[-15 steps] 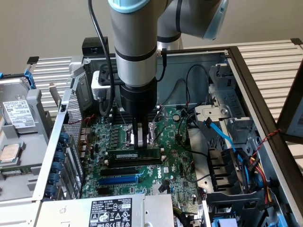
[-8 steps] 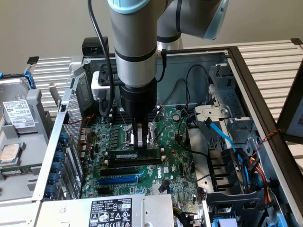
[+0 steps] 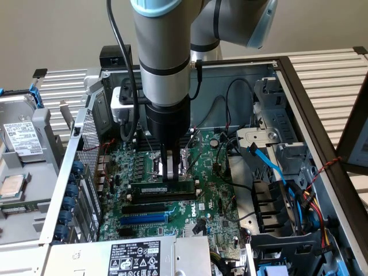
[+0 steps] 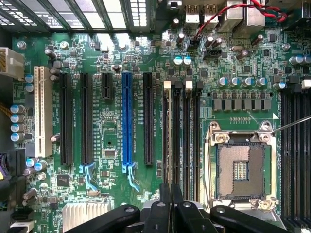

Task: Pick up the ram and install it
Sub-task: 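Insert the ram into the slot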

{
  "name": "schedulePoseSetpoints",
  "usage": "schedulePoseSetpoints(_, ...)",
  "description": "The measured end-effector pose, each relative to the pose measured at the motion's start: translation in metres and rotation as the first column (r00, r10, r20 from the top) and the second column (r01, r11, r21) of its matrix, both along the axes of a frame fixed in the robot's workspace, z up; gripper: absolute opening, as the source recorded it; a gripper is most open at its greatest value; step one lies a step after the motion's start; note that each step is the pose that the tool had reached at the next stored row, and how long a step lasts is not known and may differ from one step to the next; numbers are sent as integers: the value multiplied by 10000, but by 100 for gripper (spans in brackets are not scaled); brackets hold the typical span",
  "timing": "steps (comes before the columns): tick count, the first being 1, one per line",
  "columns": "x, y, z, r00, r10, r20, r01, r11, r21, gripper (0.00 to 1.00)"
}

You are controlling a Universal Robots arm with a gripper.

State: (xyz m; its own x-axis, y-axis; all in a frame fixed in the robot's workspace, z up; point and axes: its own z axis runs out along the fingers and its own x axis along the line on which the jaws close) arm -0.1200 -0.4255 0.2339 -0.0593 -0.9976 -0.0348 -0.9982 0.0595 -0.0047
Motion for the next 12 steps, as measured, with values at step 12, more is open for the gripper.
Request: schedulePoseSetpoints(12, -5, 0, -22, 10000, 0, 71, 0, 10000, -12, 12)
